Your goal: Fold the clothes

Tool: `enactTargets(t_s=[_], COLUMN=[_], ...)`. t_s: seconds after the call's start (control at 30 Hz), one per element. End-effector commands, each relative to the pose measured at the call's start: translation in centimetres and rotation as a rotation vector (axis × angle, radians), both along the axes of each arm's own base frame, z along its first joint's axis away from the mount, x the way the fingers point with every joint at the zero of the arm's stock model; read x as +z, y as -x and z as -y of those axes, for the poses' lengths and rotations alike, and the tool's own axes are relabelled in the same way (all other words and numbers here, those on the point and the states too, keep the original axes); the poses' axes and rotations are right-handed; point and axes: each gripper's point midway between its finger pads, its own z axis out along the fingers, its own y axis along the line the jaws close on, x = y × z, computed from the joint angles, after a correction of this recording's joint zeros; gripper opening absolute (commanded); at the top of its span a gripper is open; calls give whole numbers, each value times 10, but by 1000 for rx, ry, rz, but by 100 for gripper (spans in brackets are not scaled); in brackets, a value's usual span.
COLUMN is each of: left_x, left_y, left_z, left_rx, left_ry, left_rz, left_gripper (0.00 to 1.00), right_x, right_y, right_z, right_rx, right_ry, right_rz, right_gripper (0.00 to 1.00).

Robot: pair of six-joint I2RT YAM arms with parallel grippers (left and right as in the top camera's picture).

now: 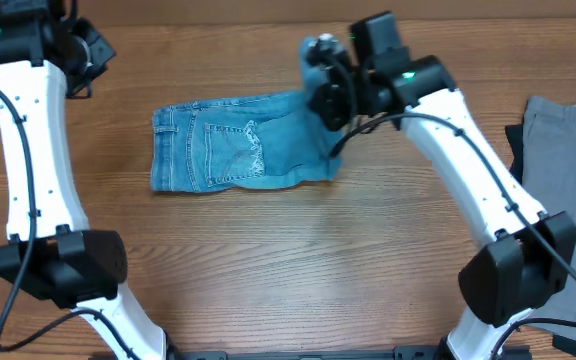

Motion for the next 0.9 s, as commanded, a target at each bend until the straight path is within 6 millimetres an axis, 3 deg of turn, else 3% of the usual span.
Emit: enactTargets(t_s=[0.0,0.2,0.43,0.67,0.87], left_x=[-31,-29,-29,-29,-27], left_y=[3,3,4,6,-1], left_z=[-12,-24,-28,-33,-5], left_rx=[-29,-15,-24,-21,-173], left_ry=[36,28,19,18,97], left_rz=[-88,-76,-79,-80,-49], left_gripper=[4,4,4,4,4], right_x=[33,34,46,68,69], right_y=[16,39,55,44,43], right_z=[-32,-79,-116,-130,-131], right_rx=[70,136,157,98,90], right_ry=[11,16,-55,-164,-171], right_rz=[109,149,174,209,210], right_gripper=[4,4,4,4,4])
